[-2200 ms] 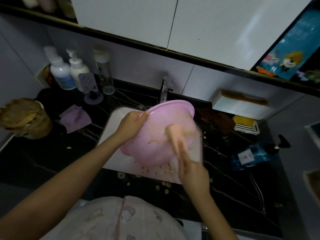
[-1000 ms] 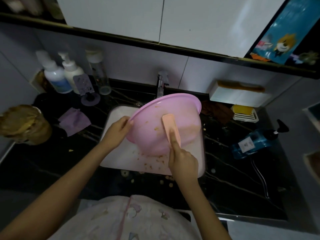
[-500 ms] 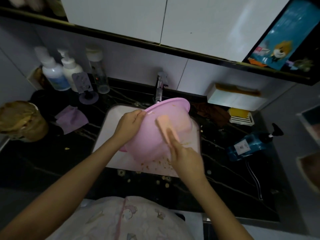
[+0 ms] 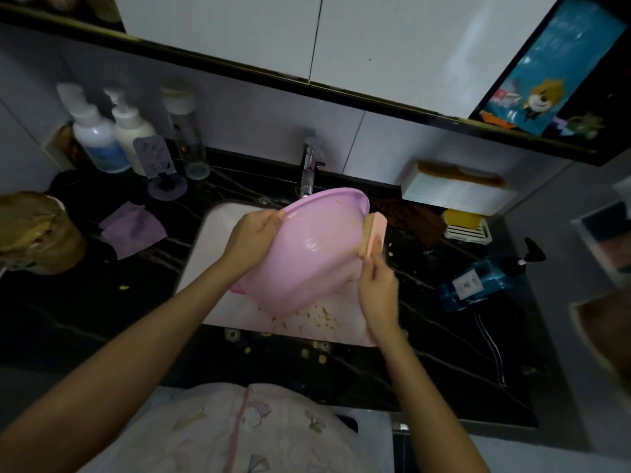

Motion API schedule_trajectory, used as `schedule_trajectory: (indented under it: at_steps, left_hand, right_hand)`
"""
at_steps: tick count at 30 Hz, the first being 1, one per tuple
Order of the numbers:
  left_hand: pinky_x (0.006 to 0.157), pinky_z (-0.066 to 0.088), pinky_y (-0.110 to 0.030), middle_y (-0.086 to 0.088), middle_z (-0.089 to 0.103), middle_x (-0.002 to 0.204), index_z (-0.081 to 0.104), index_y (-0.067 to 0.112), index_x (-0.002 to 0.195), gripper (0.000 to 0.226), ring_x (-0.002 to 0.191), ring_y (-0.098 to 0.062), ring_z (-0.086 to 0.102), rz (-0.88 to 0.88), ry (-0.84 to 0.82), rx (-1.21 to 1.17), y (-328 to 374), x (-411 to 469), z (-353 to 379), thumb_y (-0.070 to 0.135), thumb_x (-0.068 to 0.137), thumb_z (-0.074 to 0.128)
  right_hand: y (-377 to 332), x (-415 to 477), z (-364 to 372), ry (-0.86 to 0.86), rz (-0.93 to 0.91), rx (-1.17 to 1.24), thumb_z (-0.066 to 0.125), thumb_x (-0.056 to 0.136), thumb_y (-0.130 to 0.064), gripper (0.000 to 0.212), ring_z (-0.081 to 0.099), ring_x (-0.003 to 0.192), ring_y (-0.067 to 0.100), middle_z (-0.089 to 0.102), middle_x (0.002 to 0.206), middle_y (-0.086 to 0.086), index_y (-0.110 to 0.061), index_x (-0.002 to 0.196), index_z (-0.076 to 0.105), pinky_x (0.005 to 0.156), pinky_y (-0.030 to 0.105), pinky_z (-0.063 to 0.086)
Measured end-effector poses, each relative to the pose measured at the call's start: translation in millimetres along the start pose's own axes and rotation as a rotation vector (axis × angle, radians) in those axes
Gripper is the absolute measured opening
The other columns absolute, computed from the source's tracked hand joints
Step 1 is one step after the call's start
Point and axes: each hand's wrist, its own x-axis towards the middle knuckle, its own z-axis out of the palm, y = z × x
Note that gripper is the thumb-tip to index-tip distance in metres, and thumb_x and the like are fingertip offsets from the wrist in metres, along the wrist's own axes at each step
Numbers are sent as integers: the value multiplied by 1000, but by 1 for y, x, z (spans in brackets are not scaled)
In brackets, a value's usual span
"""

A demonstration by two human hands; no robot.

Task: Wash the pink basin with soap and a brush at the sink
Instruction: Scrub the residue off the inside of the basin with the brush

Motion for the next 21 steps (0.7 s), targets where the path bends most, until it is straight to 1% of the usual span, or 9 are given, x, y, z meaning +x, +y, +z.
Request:
schedule_trajectory:
  at_steps: [3,6,8,10,12,15,17,19,21]
  left_hand:
    - [70,45,-41,3,55,67,48,26,62,40,67,-20,50,-32,1,10,-1,1,-2,54,87,34]
    - [68,43,-38,8,53,65,48,30,59,38,65,-13,48,-31,-46,-12,3,1,-3,54,87,37]
    - [67,38,-34,10,52,63,48,32,58,36,62,-7,47,-21,-54,-34,8,1,-3,49,88,40]
    - [67,39,-33,9,54,65,51,29,61,36,63,-7,47,-13,-68,-52,9,0,-1,51,87,39]
    - [69,43,-35,7,57,69,54,22,67,41,66,-9,49,-9,-62,-56,6,-2,-2,54,85,37]
    - [68,42,-33,7,57,67,55,22,67,40,64,-7,49,-23,-43,-73,0,-7,-6,52,87,37]
    - [64,38,-31,7,54,64,52,24,64,36,61,-7,46,-23,-65,-71,4,-10,-4,46,89,38]
    - [63,37,-31,7,52,62,49,22,63,37,59,-9,45,-30,-85,-56,11,-13,0,44,90,38]
    - [62,39,-33,3,54,63,51,18,65,40,61,-15,48,-15,-93,-23,17,-15,6,45,90,36]
  right_hand:
    - [-23,-43,30,-32,-146,6,31,100,-34,51,57,59,27,59,68,15,-36,149,18,56,35,46]
    - [-1,-58,18,-37,-272,-206,29,96,-41,54,56,51,34,59,58,18,-31,148,20,49,38,45]
    - [18,-22,7,-36,-85,-175,33,98,-35,49,60,59,31,61,65,16,-26,146,32,55,39,48]
    - [21,11,-2,-89,145,11,35,98,-30,44,64,83,29,65,89,12,-22,140,46,72,38,51]
    - [9,15,-5,-124,175,67,33,99,-32,43,62,93,29,64,98,12,-26,140,44,78,35,50]
    - [-11,-24,-10,-211,-50,2,30,101,-32,46,60,70,21,61,76,9,-46,144,19,61,29,45]
    - [-16,-34,-22,-274,-99,-96,31,101,-31,49,59,64,20,58,69,5,-46,144,15,55,27,42]
    - [-11,-2,-29,-244,-10,-128,33,100,-29,48,63,78,28,65,85,13,-37,147,23,62,29,47]
    - [-16,33,-36,-241,166,-111,34,98,-30,49,58,106,35,59,119,21,-25,147,31,86,36,48]
